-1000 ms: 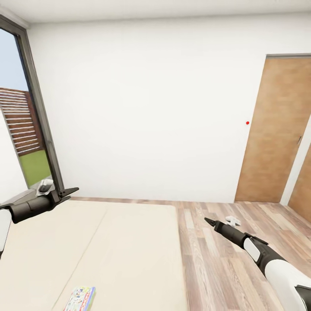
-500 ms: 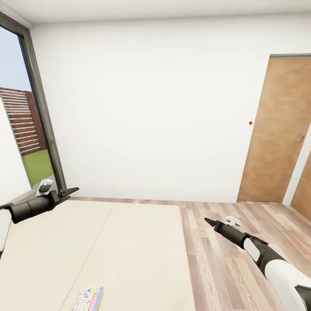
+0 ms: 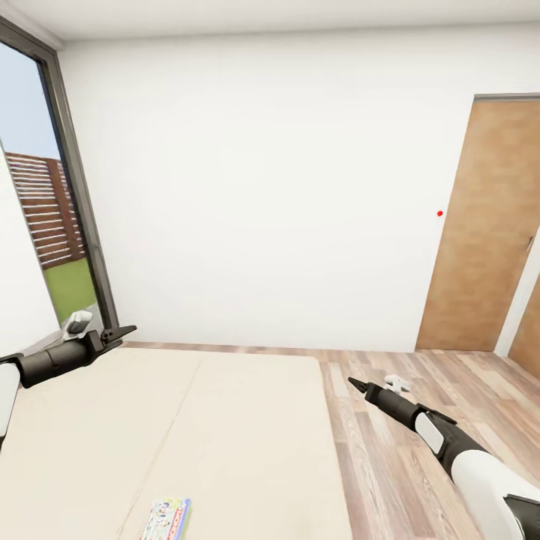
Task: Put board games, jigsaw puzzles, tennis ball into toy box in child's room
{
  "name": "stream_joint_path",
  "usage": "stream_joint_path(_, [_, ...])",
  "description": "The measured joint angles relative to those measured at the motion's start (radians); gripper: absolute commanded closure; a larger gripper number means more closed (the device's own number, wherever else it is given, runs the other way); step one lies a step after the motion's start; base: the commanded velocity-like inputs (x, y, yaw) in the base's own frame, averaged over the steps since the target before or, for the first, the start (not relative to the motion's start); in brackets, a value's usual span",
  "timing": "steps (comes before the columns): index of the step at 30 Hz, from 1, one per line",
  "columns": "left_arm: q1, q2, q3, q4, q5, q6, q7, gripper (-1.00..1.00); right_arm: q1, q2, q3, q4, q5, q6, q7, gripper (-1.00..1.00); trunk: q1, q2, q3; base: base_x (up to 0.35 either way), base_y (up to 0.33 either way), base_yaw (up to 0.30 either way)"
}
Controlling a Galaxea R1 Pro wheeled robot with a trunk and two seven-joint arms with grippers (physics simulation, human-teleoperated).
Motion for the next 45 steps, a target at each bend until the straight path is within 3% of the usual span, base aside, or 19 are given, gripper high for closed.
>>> stream_joint_path(17, [0.000, 0.000, 0.000, 0.000, 0.000, 0.000, 0.000, -1.00, 0.000, 0.005, 0.000, 0.000, 0.000, 0.000, -0.002, -1.00, 0.000, 0.000, 0.000, 0.000, 0.129, 0.000])
stream_joint_path(33, [0.000, -0.002, -0.004, 0.011, -0.003, -0.005, 0.010, -1.00, 0.000, 0.005, 0.000, 0.000, -0.001, 0.000, -0.003, -1.00, 0.000, 0.000, 0.000, 0.000, 0.015, 0.000])
stream_joint_path(39, [-0.007, -0.007, -0.010, 0.098, -0.009, -0.014, 0.079, -1.00, 0.000, 0.006, 0.000, 0.000, -0.002, 0.000, -0.006, -1.00, 0.000, 0.000, 0.000, 0.000, 0.000, 0.000])
stream_joint_path(45, [-0.017, -0.037, -0.011, 0.174, -0.010, -0.052, 0.258, -1.00, 0.000, 0.006, -0.001, -0.002, -0.003, 0.000, -0.004, -1.00, 0.000, 0.000, 0.000, 0.000, 0.000, 0.000])
